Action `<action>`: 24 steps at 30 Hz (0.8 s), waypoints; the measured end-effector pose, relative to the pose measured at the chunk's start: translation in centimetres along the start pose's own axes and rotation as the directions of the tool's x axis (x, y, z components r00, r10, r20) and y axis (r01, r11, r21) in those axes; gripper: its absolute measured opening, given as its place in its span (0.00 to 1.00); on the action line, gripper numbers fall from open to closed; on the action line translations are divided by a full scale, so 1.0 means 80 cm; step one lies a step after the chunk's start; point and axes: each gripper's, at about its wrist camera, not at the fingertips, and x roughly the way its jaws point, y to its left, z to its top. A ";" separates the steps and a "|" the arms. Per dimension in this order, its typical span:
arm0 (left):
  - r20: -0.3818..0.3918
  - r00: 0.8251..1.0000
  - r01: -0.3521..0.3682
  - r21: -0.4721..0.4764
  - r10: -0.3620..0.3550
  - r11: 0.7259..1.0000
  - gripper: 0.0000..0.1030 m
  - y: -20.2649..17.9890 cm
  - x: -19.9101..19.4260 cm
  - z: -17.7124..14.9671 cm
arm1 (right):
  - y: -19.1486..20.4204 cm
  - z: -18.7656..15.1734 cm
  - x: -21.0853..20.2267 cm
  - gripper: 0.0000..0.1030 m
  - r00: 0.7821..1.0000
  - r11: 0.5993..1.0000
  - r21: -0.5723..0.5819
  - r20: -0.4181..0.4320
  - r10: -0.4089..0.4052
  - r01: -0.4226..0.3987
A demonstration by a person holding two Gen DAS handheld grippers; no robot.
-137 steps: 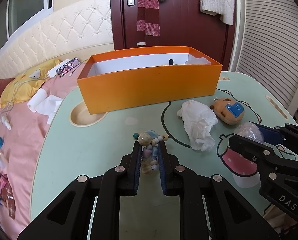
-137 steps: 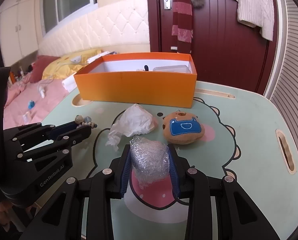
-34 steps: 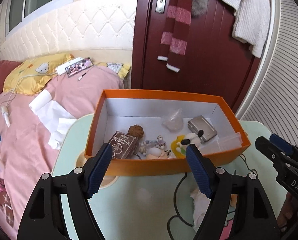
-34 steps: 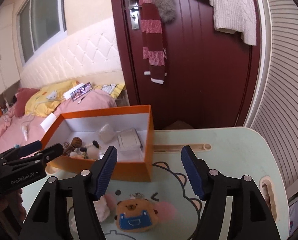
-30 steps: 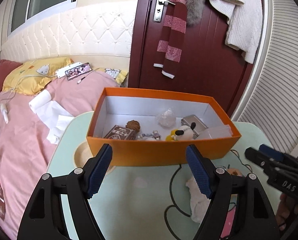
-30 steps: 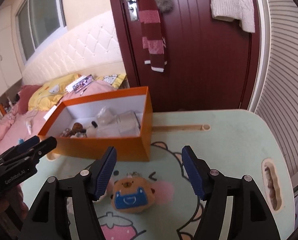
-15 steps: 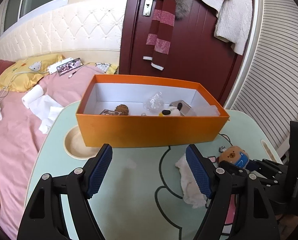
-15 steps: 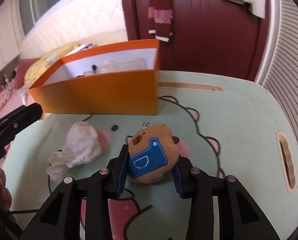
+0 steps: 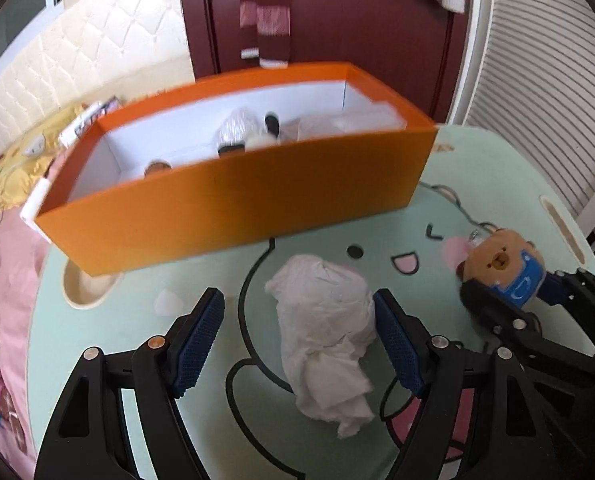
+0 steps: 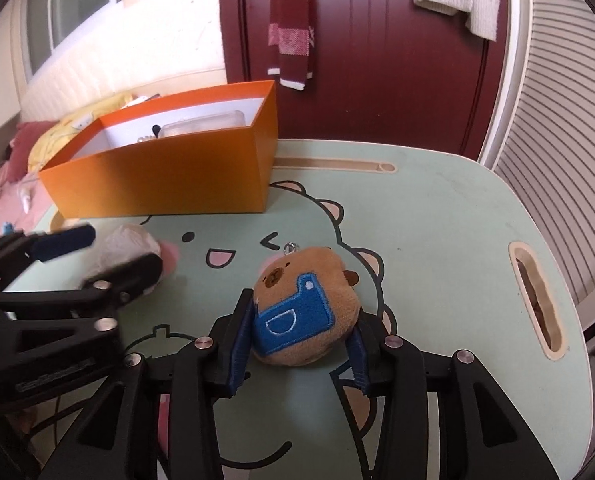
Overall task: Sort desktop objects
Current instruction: 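Grasp the brown plush bear with the right tool while the left tool grasps the white tissue, then carry the tissue and plush bear into the orange box and open both tools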
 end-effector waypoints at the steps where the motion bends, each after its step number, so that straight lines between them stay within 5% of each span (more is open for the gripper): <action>1: -0.012 1.000 -0.012 -0.015 0.012 1.000 1.00 0.006 0.007 0.001 | 0.000 -0.001 0.000 0.41 1.000 1.000 -0.003 -0.001 0.002 -0.002; 7: 0.003 1.000 -0.029 -0.072 0.029 0.997 0.96 0.026 0.018 -0.007 | 0.003 -0.004 0.001 0.43 1.000 1.000 -0.018 0.005 -0.005 0.005; 9: 0.031 0.999 -0.033 -0.110 0.037 0.993 0.78 0.034 0.013 -0.013 | 0.004 -0.004 0.002 0.45 1.000 1.000 -0.019 0.004 0.000 0.000; 10: 0.050 0.999 -0.013 -0.140 0.021 0.990 0.45 0.041 0.009 -0.017 | 0.004 -0.005 0.003 0.45 1.000 1.000 -0.020 0.004 0.001 -0.001; 11: 0.069 0.998 0.019 -0.172 -0.007 0.985 0.26 0.049 0.005 -0.021 | 0.004 -0.004 0.003 0.46 1.000 1.000 -0.021 0.003 0.002 -0.002; 16: 0.121 0.988 0.134 -0.322 -0.100 0.937 0.26 0.091 0.010 -0.039 | 0.003 -0.007 0.003 0.46 1.000 1.000 -0.018 0.003 0.006 -0.006; 24: 0.143 0.987 0.109 -0.287 -0.070 0.952 0.26 0.082 -0.011 -0.029 | 0.006 -0.007 -0.002 0.46 1.000 1.000 -0.015 0.000 0.004 -0.004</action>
